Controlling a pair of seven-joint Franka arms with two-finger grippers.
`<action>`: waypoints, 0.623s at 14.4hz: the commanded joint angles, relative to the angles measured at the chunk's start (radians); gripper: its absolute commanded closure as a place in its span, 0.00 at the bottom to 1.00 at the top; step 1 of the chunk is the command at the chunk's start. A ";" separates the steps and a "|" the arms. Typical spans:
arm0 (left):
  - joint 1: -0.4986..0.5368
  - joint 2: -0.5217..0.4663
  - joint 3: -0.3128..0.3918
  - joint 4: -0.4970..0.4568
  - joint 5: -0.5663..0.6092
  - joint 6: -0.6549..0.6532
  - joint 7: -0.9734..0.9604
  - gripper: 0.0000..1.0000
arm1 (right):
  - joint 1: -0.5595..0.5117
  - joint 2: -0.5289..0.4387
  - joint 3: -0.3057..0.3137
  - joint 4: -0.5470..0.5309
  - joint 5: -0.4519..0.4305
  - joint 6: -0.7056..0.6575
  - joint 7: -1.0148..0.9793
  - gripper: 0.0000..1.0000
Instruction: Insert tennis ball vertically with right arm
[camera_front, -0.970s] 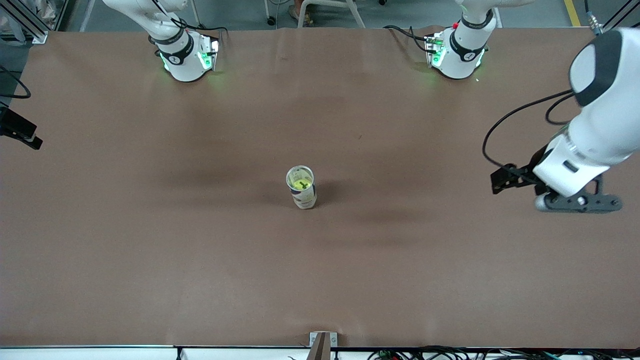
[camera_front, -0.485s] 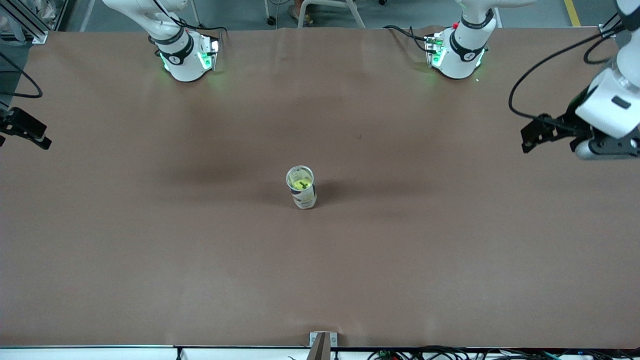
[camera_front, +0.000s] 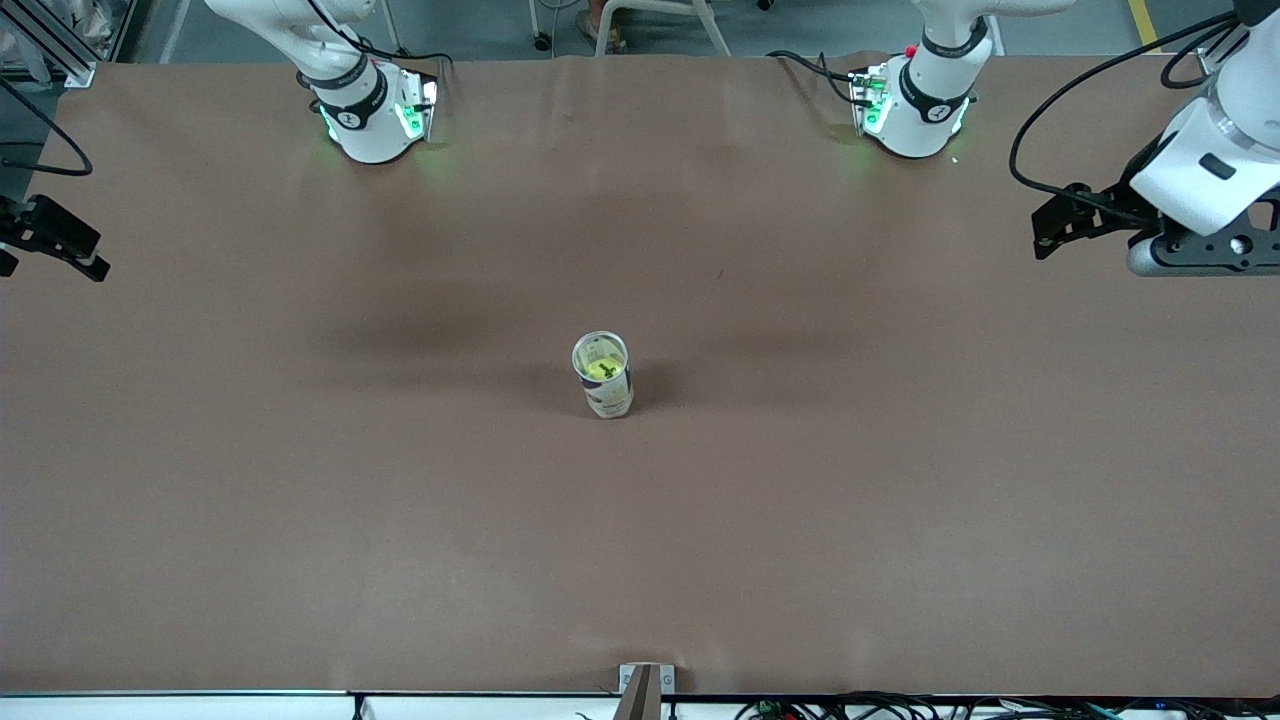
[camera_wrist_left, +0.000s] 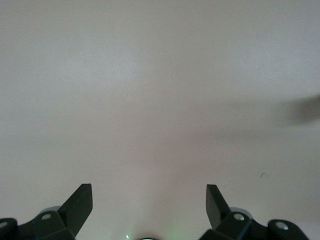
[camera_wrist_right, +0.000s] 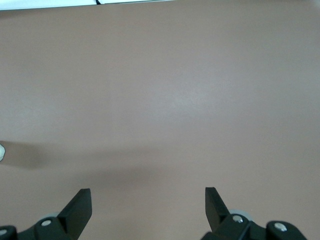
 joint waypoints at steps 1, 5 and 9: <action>0.004 -0.039 0.004 -0.037 -0.016 0.015 0.023 0.00 | 0.006 -0.021 -0.006 -0.012 -0.002 -0.009 0.003 0.00; 0.002 -0.034 0.004 -0.039 -0.019 0.031 0.030 0.00 | 0.010 -0.017 -0.006 -0.008 -0.002 0.002 0.003 0.00; 0.004 -0.031 0.004 -0.036 -0.020 0.030 0.038 0.00 | 0.012 -0.013 -0.004 -0.003 -0.002 0.010 0.003 0.00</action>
